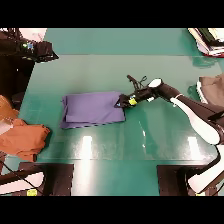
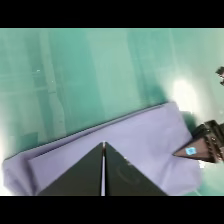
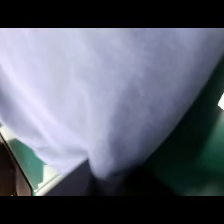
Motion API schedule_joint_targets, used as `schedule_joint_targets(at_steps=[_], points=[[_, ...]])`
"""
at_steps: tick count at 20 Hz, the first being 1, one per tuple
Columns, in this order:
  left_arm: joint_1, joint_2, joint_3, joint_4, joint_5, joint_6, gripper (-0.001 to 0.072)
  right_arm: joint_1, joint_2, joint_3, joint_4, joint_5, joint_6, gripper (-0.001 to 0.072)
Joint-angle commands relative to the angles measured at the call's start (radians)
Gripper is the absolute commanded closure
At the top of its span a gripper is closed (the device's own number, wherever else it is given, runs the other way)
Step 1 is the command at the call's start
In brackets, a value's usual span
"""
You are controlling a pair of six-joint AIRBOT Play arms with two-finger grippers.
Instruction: Fold the shirts.
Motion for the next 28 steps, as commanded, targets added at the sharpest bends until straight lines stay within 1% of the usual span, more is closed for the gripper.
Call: schedule_joint_targets(at_steps=[1, 4, 7, 9, 12, 15, 17, 19, 21, 24, 26, 28], points=[[0.0, -0.001, 0.001, -0.041, 0.001, 0.006, 0.0685, 0.031, -0.031, 0.096, 0.009, -0.031, -0.016, 0.0695], [-0.035, 0.0, 0.001, -0.051, 0.01, 0.006, 0.0687, -0.017, -0.018, 0.169, -0.051, -0.02, -0.012, 0.0695], [-0.142, 0.0, 0.001, -0.048, 0.051, 0.006, 0.0686, -0.145, 0.055, 0.201, -0.126, -0.008, 0.0, 0.0696], [-0.22, -0.001, 0.001, -0.048, 0.069, 0.005, 0.0686, -0.277, 0.13, 0.203, -0.203, 0.008, 0.018, 0.0696], [-0.322, -0.001, 0.001, -0.048, 0.129, 0.005, 0.0686, -0.503, 0.23, 0.203, -0.273, 0.006, 0.018, 0.0695], [-0.399, -0.001, 0.001, -0.048, 0.216, 0.005, 0.0686, -0.748, 0.292, 0.203, -0.283, -0.046, 0.017, 0.0695], [-0.43, -0.001, 0.001, -0.048, 0.266, 0.005, 0.0685, -0.879, 0.301, 0.204, -0.272, -0.088, 0.017, 0.0695], [-0.444, -0.001, 0.001, -0.048, 0.291, 0.005, 0.0685, -0.985, 0.295, 0.203, -0.266, -0.101, 0.017, 0.0695], [-0.444, -0.001, 0.001, -0.047, 0.298, 0.004, 0.0685, -1.051, 0.282, 0.204, -0.246, -0.126, 0.016, 0.0696], [-0.444, -0.001, 0.001, -0.047, 0.299, 0.004, 0.0686, -1.089, 0.278, 0.207, -0.247, -0.174, 0.016, 0.0696], [-0.444, -0.001, 0.001, -0.047, 0.299, 0.005, 0.0686, -1.094, 0.278, 0.257, -0.248, -0.169, 0.016, 0.0696], [-0.444, -0.001, 0.0, -0.047, 0.299, 0.005, 0.0686, -1.093, 0.278, 0.357, -0.247, -0.128, 0.017, 0.0696]])
